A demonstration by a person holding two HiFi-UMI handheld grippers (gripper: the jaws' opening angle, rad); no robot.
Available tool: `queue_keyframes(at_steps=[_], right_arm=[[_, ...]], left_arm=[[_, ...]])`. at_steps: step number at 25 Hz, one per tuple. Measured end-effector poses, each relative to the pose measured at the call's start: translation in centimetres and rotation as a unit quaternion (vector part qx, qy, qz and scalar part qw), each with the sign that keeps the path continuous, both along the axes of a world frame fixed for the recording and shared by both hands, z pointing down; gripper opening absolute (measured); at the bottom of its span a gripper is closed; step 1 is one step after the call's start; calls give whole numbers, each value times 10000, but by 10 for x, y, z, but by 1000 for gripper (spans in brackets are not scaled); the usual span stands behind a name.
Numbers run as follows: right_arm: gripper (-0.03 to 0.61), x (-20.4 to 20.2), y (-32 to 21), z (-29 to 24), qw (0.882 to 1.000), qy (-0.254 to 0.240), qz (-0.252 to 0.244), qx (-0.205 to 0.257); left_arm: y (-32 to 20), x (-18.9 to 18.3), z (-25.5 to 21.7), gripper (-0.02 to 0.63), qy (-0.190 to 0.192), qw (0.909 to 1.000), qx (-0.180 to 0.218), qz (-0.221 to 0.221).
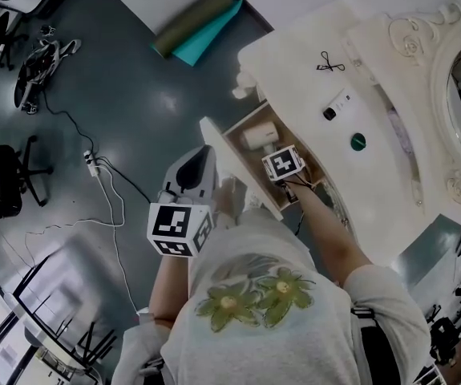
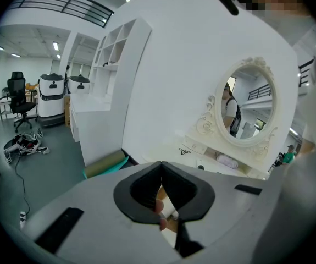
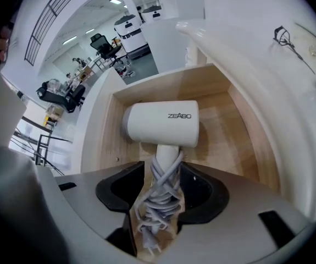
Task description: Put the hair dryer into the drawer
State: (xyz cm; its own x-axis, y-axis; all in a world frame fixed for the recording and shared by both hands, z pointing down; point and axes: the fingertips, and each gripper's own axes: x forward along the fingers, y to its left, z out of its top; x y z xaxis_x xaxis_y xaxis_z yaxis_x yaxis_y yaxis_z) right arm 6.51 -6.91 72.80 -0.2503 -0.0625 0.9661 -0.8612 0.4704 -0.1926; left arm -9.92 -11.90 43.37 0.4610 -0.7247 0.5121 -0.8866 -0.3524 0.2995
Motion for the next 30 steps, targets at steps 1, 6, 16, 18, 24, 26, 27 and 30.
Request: queue_keyframes(at_steps=[1,6,16,18,24,26,27,30], right_arm=[[204,1,0,-4,10000,-31,48,20],[202,2,4,-26,9996,-178,52,228],[37,-9,12,-83,9949,-544,243,813],[32,-10,12,-97,9922,-672,391,977],[24,-8,21,-139,9805,-1038,468,1604],[23,-6,26,-154,9758,-1144,458,1804],[23,-6,28,-161,9733,-1201,460,1900],[23,-6,36,-182,9656,-1379,509,2147]], left_arm=[[1,1,-1,11,-5,10000,13,10],[8,5,-7,11,-31,9999,87,84],[30,23,-17,11,-44,9991,213,377],[35,28,-18,11,-38,9987,244,442],[55,43,-23,11,7,9977,301,611],[62,47,-25,11,21,9974,327,649],[66,48,-25,11,22,9972,340,666],[77,52,-27,11,30,9969,369,696]])
